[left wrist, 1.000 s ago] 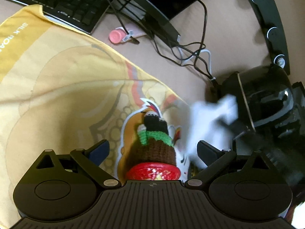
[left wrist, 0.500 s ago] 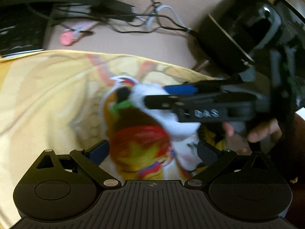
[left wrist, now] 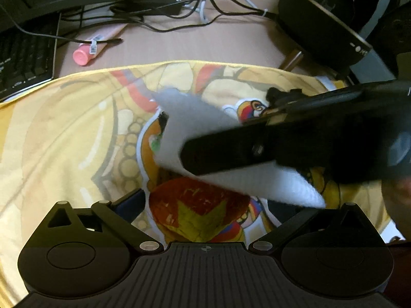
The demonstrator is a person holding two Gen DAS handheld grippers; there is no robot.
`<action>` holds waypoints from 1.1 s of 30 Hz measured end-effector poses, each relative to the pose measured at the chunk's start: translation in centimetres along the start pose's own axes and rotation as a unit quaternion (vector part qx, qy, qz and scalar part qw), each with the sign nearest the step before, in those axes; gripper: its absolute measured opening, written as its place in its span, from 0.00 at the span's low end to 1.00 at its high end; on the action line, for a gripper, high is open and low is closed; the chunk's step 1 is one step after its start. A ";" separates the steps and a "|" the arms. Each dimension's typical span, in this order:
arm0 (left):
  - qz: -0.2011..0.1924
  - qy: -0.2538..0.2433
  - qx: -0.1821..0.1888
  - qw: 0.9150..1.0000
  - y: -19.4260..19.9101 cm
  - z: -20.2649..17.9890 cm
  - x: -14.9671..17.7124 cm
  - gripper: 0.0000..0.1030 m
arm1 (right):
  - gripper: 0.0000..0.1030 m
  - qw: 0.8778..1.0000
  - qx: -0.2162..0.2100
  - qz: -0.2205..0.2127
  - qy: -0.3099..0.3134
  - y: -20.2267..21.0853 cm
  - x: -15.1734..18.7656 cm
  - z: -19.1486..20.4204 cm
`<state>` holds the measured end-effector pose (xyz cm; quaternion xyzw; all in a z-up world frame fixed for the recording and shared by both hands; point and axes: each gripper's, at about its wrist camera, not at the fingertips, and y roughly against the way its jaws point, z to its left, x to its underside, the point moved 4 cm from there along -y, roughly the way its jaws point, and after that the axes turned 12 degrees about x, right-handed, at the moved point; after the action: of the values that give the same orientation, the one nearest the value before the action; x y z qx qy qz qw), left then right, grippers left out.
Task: Organize soft objects
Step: 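Wipe the doll's red base with the cloth in the right tool while the left tool holds it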
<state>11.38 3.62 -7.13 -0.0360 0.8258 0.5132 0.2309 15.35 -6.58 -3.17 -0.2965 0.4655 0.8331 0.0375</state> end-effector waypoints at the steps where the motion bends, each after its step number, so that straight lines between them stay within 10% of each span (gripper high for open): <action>1: 0.002 -0.001 -0.007 1.000 -0.1 0.0 0.1 1.00 | 0.08 1.000 0.018 -0.001 0.002 -0.2 0.2 -0.3; 9: 0.014 -0.011 -0.014 1.000 -0.7 -0.2 0.4 1.00 | 0.51 0.994 0.106 -0.016 0.009 -1.1 0.8 -3.0; 16: 0.019 -0.007 -0.014 1.000 -0.8 -0.1 0.5 1.00 | 0.76 0.997 0.080 -0.009 0.018 -1.8 0.6 -3.1; 24: 0.024 -0.002 -0.019 1.000 -0.8 0.1 0.6 1.00 | 0.63 0.999 0.030 0.019 -0.009 -2.4 0.6 -3.5; 28: 0.026 -0.009 -0.018 0.999 -0.9 -0.2 0.6 1.00 | 0.11 0.998 0.047 0.016 0.040 -1.0 0.6 -2.3; 33: 0.026 -0.012 -0.019 0.999 -0.9 -0.3 0.7 1.00 | 0.07 0.997 0.024 -0.012 0.067 1.1 0.3 0.0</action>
<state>10.92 3.08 -8.04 -0.0127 0.8139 0.5350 0.2262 14.73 -7.27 -2.51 -0.3567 0.4830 0.7993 0.0232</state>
